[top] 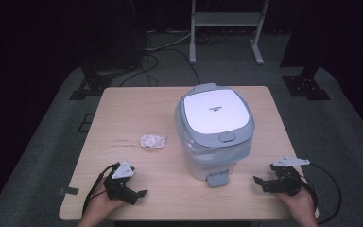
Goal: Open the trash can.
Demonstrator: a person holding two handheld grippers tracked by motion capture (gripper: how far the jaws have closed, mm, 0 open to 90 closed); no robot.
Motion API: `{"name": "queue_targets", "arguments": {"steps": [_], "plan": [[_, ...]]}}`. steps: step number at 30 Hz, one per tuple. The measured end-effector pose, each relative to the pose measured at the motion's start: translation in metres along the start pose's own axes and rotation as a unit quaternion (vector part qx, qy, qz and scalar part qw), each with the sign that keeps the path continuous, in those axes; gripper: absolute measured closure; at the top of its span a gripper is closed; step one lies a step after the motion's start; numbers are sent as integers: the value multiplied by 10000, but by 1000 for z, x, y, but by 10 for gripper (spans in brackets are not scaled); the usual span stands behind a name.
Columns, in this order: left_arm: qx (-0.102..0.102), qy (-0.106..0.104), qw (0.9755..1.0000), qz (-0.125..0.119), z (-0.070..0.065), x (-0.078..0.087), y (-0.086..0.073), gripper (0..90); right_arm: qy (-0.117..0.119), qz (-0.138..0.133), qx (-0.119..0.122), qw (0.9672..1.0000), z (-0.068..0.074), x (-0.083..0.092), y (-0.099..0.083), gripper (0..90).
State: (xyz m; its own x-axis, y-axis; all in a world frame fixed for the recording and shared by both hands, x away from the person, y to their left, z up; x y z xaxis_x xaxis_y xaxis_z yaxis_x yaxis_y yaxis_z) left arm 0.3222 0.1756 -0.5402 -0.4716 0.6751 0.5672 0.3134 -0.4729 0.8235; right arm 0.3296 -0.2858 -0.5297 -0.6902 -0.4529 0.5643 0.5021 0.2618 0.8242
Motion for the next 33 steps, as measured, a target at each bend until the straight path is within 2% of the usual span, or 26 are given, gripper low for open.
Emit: {"name": "queue_targets", "arguments": {"steps": [5, 13, 14, 15, 16, 18, 20, 26, 28, 30, 31, 32, 33], "plan": [[0, 1, 10000, 0, 0, 0, 0, 0, 123, -99, 15, 9999, 3, 3, 7, 156], [6, 9, 10000, 0, 0, 0, 0, 0, 282, -234, 33, 9993, 7, 9, 17, 271], [5, 10, 10000, -1, 0, 0, 0, 0, 371, -280, 18, 9989, 8, 11, 20, 315], [5, 10, 10000, -1, 0, 0, 0, 0, 371, -280, 18, 9989, 8, 11, 20, 315], [5, 10, 10000, 0, 0, 0, 0, 0, 504, -291, -42, 9983, 8, 13, 22, 362], [5, 10, 10000, 0, 0, 0, 0, 0, 538, -292, -56, 9981, 9, 13, 23, 372], [5, 10, 10000, -2, 0, 0, 0, 0, 685, -309, -119, 9971, 9, 15, 26, 432], [5, 10, 10000, 0, 0, 0, 0, 0, 752, -388, -67, 9964, 11, 20, 33, 505], [5, 10, 10000, 0, 0, 0, 0, 0, 805, -422, -27, 9959, 12, 24, 38, 581], [6, 10, 10000, 0, 0, 0, 0, 0, 841, -440, -16, 9955, 13, 25, 40, 599], [5, 10, 10000, -1, 0, 0, 0, 0, 889, -474, -9, 9949, 15, 27, 43, 665], [5, 10, 10000, -1, 0, 0, 0, 0, 923, -504, 3, 9945, 16, 27, 45, 693], [6, 11, 10000, 0, 0, 0, 0, 0, 923, -504, 3, 9945, 16, 27, 45, 693]]}}
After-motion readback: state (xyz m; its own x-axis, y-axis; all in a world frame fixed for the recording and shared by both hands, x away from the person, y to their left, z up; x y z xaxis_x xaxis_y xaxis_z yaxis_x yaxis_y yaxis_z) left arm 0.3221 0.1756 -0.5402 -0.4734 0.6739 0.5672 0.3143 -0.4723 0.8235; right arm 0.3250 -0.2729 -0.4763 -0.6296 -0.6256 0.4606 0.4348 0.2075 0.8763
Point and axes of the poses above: each handheld gripper's, and its own axes: x roughly backward along the jaws, y roughly out of its top, z roughly to its left, the point moved 8 cm from there along -x, roughly forward along the jaws, and after that the axes turned 10 degrees about -z, right-handed, at the moved point
